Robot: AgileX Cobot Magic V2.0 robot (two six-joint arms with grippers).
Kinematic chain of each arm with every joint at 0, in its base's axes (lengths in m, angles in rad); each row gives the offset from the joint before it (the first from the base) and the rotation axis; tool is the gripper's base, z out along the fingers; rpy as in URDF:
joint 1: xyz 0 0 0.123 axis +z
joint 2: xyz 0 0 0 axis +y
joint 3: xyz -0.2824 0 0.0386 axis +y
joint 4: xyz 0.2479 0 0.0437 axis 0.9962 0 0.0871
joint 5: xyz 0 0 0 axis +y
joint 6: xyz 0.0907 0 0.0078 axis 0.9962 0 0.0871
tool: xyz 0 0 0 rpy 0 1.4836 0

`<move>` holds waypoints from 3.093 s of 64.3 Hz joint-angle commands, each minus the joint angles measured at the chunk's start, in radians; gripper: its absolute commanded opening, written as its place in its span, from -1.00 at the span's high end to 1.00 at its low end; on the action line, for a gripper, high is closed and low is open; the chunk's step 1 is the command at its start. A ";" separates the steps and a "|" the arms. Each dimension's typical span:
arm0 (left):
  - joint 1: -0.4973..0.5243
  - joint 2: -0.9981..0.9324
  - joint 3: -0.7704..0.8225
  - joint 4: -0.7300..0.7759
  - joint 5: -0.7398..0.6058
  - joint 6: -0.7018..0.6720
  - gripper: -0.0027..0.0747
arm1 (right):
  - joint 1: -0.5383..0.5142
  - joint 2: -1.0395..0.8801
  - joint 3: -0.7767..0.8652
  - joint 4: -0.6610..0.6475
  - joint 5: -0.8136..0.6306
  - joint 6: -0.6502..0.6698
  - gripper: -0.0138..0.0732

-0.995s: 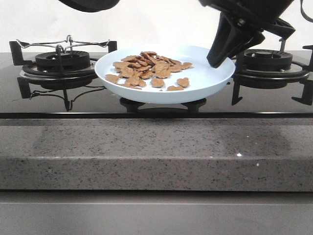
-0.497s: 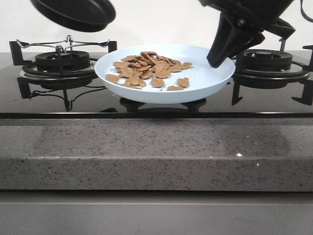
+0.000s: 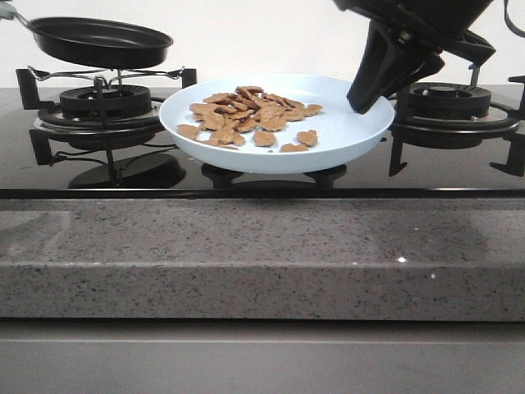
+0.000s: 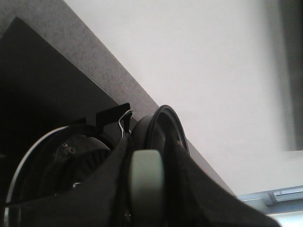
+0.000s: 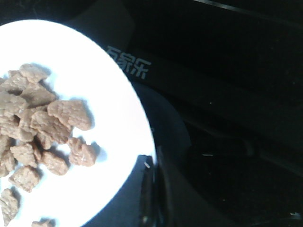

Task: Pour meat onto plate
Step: 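Lower the pan with the left gripper back onto its burner, then open the left gripper off the handle and withdraw it, then carry the filled plate with the right gripper back between the knobs and lower it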

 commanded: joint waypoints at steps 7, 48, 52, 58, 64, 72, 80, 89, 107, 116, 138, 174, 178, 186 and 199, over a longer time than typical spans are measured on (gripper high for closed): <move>0.003 0.005 -0.035 -0.102 0.109 -0.025 0.98 | -0.001 -0.052 -0.024 0.031 -0.025 -0.010 0.92; 0.099 -0.011 -0.040 -0.015 0.169 -0.025 -0.44 | -0.001 -0.052 -0.024 0.031 -0.025 -0.010 0.92; 0.113 -0.034 -0.042 0.029 0.169 -0.029 -0.44 | -0.001 -0.052 -0.024 0.031 -0.025 -0.010 0.92; 0.131 -0.076 -0.042 0.105 0.165 -0.036 -0.44 | -0.001 -0.052 -0.024 0.031 -0.025 -0.010 0.92; 0.139 -0.133 -0.042 0.210 0.149 -0.056 -0.44 | -0.001 -0.052 -0.024 0.031 -0.025 -0.010 0.92; 0.127 -0.231 -0.042 0.397 0.090 -0.110 -0.44 | -0.001 -0.052 -0.024 0.031 -0.025 -0.010 0.92; 0.100 -0.340 -0.042 0.576 0.044 -0.166 -0.44 | -0.001 -0.052 -0.024 0.031 -0.025 -0.010 0.92; 0.026 -0.472 -0.035 0.802 0.028 -0.263 -0.35 | -0.001 -0.052 -0.024 0.031 -0.025 -0.010 0.92; -0.239 -0.718 0.126 1.221 -0.060 -0.459 -0.26 | -0.001 -0.052 -0.024 0.031 -0.025 -0.010 0.92; -0.341 -0.802 0.211 1.409 -0.064 -0.582 -0.26 | -0.001 -0.052 -0.024 0.031 -0.025 -0.010 0.92; -0.420 -0.984 0.395 1.547 -0.060 -0.694 -0.26 | -0.001 -0.052 -0.024 0.031 -0.025 -0.010 0.92; -0.420 -1.084 0.440 1.561 -0.014 -0.708 -0.26 | -0.001 -0.052 -0.024 0.032 -0.026 -0.010 0.92; -0.420 -1.084 0.440 1.561 -0.014 -0.708 -0.26 | -0.001 -0.052 -0.028 0.032 -0.013 -0.010 0.92; -0.420 -1.084 0.440 1.561 -0.014 -0.708 -0.26 | -0.001 -0.052 -0.067 0.032 0.032 -0.010 0.92; -0.420 -1.084 0.440 1.561 -0.014 -0.708 -0.26 | -0.030 -0.037 -0.202 0.032 0.078 -0.009 0.92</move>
